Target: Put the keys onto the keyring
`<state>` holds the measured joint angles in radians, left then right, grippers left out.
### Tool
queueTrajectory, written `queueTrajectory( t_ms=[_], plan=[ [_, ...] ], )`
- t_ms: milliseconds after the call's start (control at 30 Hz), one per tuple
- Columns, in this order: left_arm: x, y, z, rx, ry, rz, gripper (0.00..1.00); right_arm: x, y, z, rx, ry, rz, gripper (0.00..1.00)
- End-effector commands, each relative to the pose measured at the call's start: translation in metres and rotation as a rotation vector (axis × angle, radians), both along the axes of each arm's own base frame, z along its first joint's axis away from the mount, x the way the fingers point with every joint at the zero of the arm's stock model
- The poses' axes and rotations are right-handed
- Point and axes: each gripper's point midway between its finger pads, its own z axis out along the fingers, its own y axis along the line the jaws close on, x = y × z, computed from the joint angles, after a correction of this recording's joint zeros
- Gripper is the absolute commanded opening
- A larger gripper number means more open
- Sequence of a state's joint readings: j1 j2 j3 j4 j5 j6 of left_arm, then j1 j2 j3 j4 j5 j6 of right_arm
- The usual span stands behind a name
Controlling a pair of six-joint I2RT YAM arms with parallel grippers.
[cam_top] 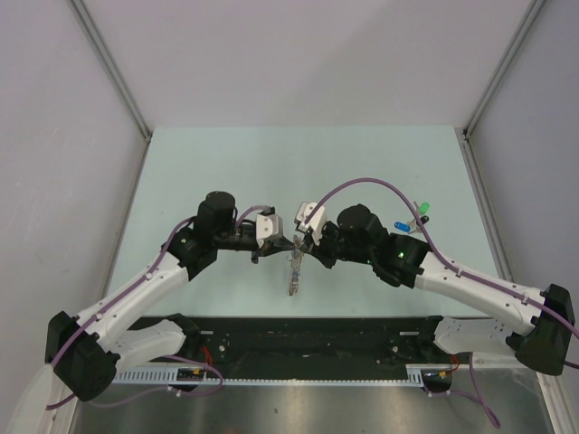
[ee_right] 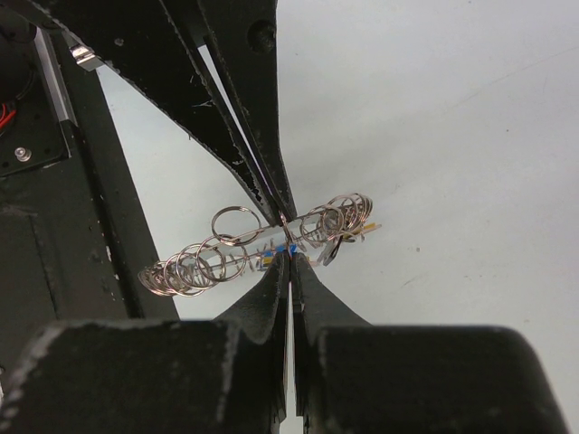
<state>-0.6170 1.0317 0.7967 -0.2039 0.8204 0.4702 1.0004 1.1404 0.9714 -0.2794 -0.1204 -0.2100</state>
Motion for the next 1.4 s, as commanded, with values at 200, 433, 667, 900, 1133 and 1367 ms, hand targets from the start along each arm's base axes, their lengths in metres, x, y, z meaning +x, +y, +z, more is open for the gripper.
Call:
queueTrajectory(
  t_ms=[200, 433, 667, 900, 1133, 1367],
  plan=[
    [-0.001, -0.003, 0.016, -0.045, -0.051, -0.015, 0.0, 0.001, -0.004, 0.023, 0.04, -0.024, -0.017, 0.0],
    [-0.007, -0.005, 0.017, -0.057, -0.049, -0.05, 0.0, 0.001, 0.002, 0.023, 0.053, -0.024, 0.001, 0.0],
    [-0.009, -0.005, 0.016, -0.057, -0.045, -0.066, 0.0, 0.001, 0.004, 0.022, 0.055, -0.022, 0.006, 0.0],
    [-0.01, -0.005, 0.017, -0.058, -0.042, -0.068, 0.0, 0.0, 0.004, 0.023, 0.06, -0.022, 0.012, 0.0],
    [-0.006, -0.004, 0.017, -0.053, -0.05, -0.045, 0.0, -0.002, 0.004, 0.024, 0.059, -0.018, 0.02, 0.0],
    [-0.002, -0.002, 0.017, -0.051, -0.068, -0.014, 0.0, 0.0, 0.001, 0.019, 0.041, -0.009, 0.006, 0.0]
  ],
)
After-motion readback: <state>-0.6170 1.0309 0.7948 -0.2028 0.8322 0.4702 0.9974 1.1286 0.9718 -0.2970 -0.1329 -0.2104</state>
